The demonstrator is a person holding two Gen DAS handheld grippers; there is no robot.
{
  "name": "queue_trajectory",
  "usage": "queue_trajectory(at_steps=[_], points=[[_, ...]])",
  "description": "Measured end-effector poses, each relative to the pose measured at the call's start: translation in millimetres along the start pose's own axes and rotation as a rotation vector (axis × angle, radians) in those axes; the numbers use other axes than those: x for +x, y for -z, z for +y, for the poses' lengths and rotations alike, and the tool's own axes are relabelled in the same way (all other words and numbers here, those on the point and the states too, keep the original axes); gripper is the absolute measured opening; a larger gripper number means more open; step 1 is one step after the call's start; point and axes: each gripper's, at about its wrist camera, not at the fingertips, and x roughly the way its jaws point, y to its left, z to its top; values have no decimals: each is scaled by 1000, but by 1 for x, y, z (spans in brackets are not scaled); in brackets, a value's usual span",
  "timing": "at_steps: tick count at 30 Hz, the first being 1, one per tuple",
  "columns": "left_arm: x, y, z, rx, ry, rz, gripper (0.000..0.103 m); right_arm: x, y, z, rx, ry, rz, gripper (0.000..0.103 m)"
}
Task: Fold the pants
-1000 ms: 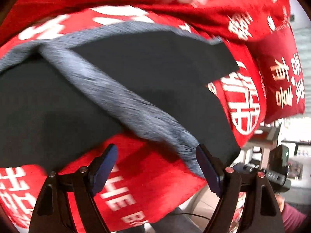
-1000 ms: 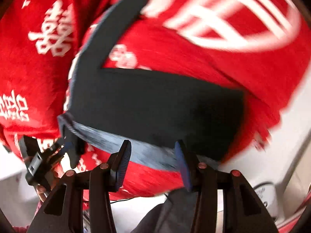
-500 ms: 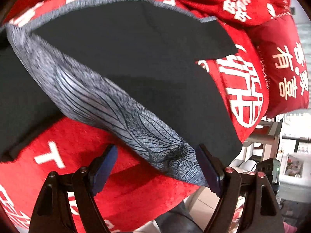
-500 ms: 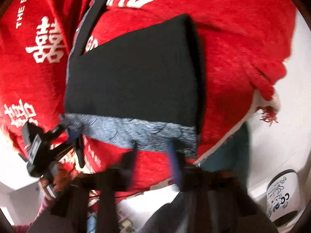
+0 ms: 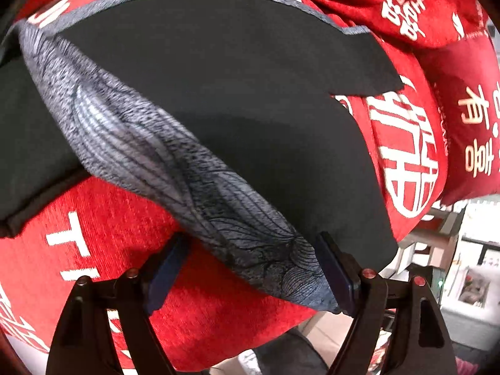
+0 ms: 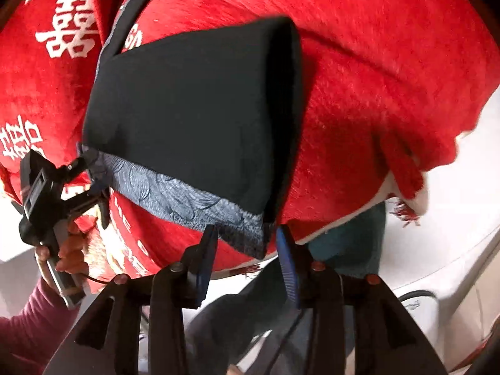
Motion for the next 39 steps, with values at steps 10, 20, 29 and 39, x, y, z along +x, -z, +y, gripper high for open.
queue_trajectory(at_steps=[10, 20, 29, 39], points=[[-37, -27, -20, 12, 18, -55, 23, -79, -42, 81, -136, -202, -101, 4], [-69, -128, -19, -29, 2, -194, 23, -121, -213, 212, -424, -158, -144, 4], [-96, -144, -3, -39, -163, -272, 74, -104, -331, 248, -378, 17, -196, 10], [-58, -145, -3, -85, -268, -198, 74, -142, -337, 258, -428, 202, -405, 66]])
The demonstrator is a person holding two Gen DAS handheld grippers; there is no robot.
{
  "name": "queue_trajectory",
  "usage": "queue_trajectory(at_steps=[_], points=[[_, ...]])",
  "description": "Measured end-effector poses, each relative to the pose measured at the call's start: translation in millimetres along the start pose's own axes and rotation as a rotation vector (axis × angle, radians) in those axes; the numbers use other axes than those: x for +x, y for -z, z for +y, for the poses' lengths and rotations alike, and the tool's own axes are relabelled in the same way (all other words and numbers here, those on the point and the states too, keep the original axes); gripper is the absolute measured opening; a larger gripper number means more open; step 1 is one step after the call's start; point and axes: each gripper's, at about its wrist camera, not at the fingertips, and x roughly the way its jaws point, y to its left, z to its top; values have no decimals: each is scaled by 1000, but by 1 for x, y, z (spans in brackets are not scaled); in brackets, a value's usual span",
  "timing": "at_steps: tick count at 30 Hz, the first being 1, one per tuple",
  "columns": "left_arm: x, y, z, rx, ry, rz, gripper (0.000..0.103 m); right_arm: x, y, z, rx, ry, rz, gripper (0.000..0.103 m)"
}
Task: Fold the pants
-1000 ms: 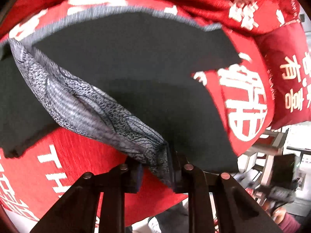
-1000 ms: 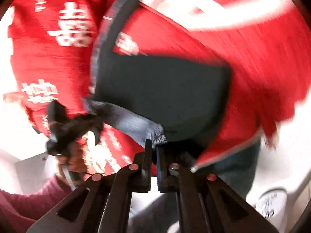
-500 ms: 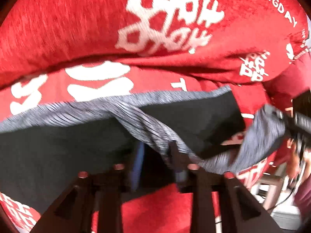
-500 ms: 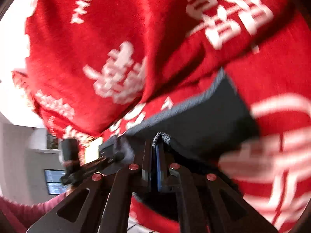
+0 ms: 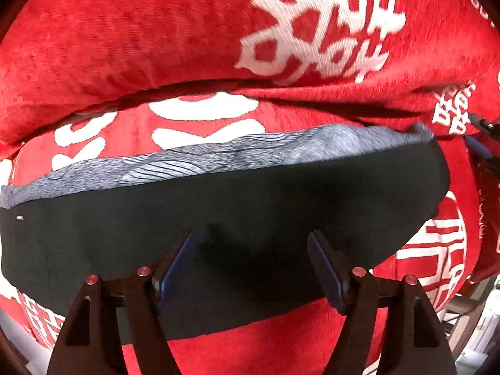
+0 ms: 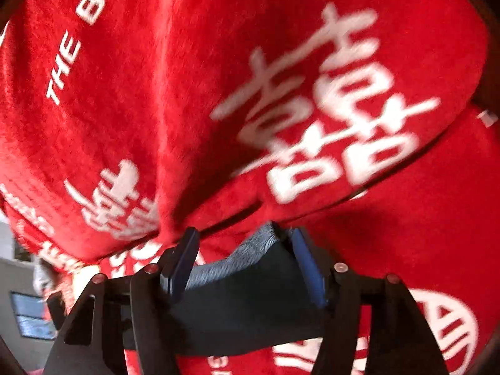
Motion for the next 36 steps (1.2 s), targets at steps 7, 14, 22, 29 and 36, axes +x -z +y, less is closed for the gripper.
queue_trajectory(at_steps=[7, 14, 22, 29, 36], points=[[18, -4, -9, -23, -48, 9, 74, 9, 61, -35, 136, -77, 134, 56], [27, -4, 0, -47, -84, 7, 74, 66, 115, -59, 339, -177, 236, 49], [30, 6, 16, -22, -144, 10, 74, 50, 130, -47, 268, -168, 247, 7], [38, 20, 30, -53, -174, 42, 75, 56, 152, -83, 385, -115, 308, 22], [27, 20, 25, -48, -155, 34, 75, 28, 138, -75, 361, -181, 253, 28]])
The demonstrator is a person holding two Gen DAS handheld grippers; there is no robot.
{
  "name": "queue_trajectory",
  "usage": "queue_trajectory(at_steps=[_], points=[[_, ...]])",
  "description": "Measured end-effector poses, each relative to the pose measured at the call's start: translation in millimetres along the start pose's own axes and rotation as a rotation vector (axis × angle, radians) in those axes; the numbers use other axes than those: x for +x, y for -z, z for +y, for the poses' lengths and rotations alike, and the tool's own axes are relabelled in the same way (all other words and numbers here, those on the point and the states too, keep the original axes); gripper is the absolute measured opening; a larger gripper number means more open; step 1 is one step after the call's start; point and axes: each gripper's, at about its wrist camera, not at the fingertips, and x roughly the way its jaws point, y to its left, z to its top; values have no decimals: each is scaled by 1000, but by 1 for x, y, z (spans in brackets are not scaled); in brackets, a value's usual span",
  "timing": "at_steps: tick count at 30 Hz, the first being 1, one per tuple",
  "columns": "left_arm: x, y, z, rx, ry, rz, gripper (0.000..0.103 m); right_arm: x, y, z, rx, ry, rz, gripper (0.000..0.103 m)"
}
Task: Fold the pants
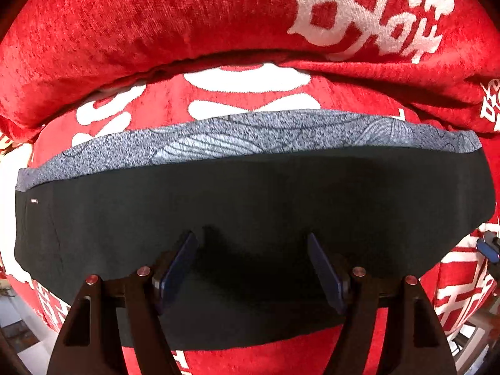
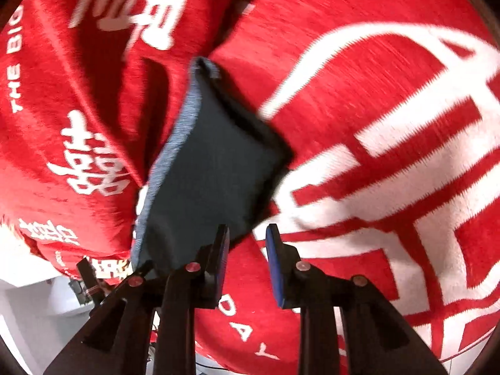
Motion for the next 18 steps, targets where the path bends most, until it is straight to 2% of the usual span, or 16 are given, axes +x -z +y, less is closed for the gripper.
queue_trajectory(at_steps=[2, 4, 8, 10, 12, 18], points=[[-5, 1, 1, -2, -5, 8, 75, 5, 4, 13, -30, 4, 15, 32], [-10, 6, 13, -16, -10, 12, 75, 9, 10, 25, -51, 2, 28, 42], [-23, 27, 50, -73, -29, 7, 75, 33, 30, 52, -91, -28, 89, 44], [-26, 37, 75, -112, -46, 5, 75, 46, 43, 65, -115, -34, 128, 49], [-28, 49, 105, -156, -55, 8, 75, 64, 61, 82, -146, -44, 176, 53], [-31, 80, 190, -214, -61, -10, 75, 134, 139, 149, -239, -138, 328, 53]])
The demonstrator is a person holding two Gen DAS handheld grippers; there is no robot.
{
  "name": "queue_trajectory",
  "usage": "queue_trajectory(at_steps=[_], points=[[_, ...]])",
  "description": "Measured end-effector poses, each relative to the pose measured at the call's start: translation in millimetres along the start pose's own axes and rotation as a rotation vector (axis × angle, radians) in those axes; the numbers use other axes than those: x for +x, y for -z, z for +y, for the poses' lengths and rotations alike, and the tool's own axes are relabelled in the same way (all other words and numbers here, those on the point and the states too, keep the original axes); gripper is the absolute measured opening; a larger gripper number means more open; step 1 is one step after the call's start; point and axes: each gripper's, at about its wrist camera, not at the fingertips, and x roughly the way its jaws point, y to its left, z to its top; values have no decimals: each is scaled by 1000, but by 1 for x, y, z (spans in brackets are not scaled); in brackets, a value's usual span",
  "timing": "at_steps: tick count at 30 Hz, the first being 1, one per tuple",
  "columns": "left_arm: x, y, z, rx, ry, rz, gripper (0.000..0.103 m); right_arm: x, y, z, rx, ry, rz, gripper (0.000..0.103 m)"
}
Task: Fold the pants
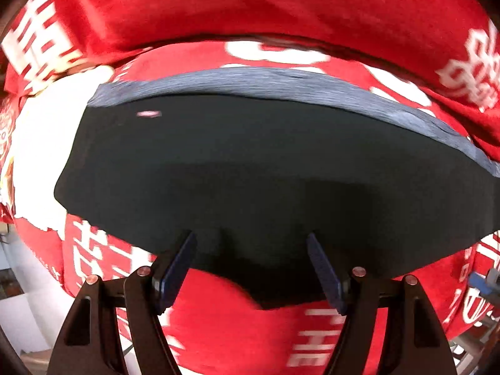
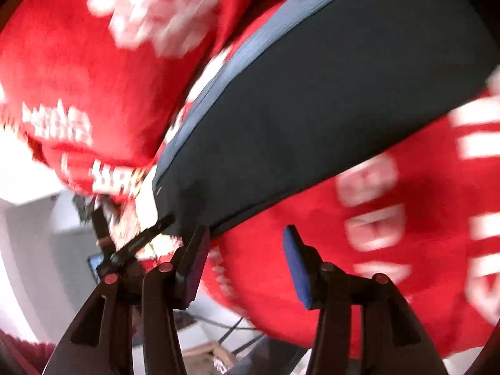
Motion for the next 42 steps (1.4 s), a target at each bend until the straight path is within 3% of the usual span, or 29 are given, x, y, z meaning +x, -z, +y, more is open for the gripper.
queue_trajectory(at_steps=[4, 8, 13, 16, 19, 20, 21, 22, 23, 24, 28, 31, 33, 36, 39, 42], points=[[6, -11, 56, 2, 14, -17, 75, 77, 32, 40, 17, -80, 48, 53], [14, -32, 118, 61, -54, -105, 75, 142, 48, 67, 33, -103, 30, 53], [61, -43, 161, 64, -83, -39, 75, 172, 52, 68, 71, -73, 16, 53], [68, -38, 169, 47, -35, -71, 78, 179, 50, 69, 61, -69, 17, 53], [69, -35, 168, 77, -47, -104, 82, 189, 47, 70, 68, -61, 30, 53], [70, -35, 170, 74, -56, -108, 87, 191, 46, 73, 61, -52, 29, 53], [68, -36, 174, 64, -44, -103, 88, 191, 44, 78, 50, -47, 25, 47], [70, -37, 180, 45, -20, -92, 88, 191, 43, 84, 34, -44, 20, 26], [70, -38, 185, 22, -5, -82, 88, 190, 40, 95, 8, -15, 12, 15], [70, -39, 187, 16, -6, -81, 88, 187, 39, 102, -11, -6, 4, 10], [67, -33, 194, 16, -32, -78, 88, 182, 52, 102, -33, 37, -20, 8], [52, -24, 182, 56, -30, -92, 88, 190, 68, 63, 133, 12, -10, 8], [38, -14, 167, 98, -7, -108, 88, 188, 71, 62, 152, 3, 1, 9], [14, 7, 126, 202, 66, -135, 88, 166, 69, 78, 65, 106, 31, 15], [8, 14, 73, 282, 158, -129, 88, 125, 57, 104, -88, 187, -49, 15], [16, 9, 22, 331, 248, -108, 88, 102, 35, 115, -178, 334, -130, 15]])
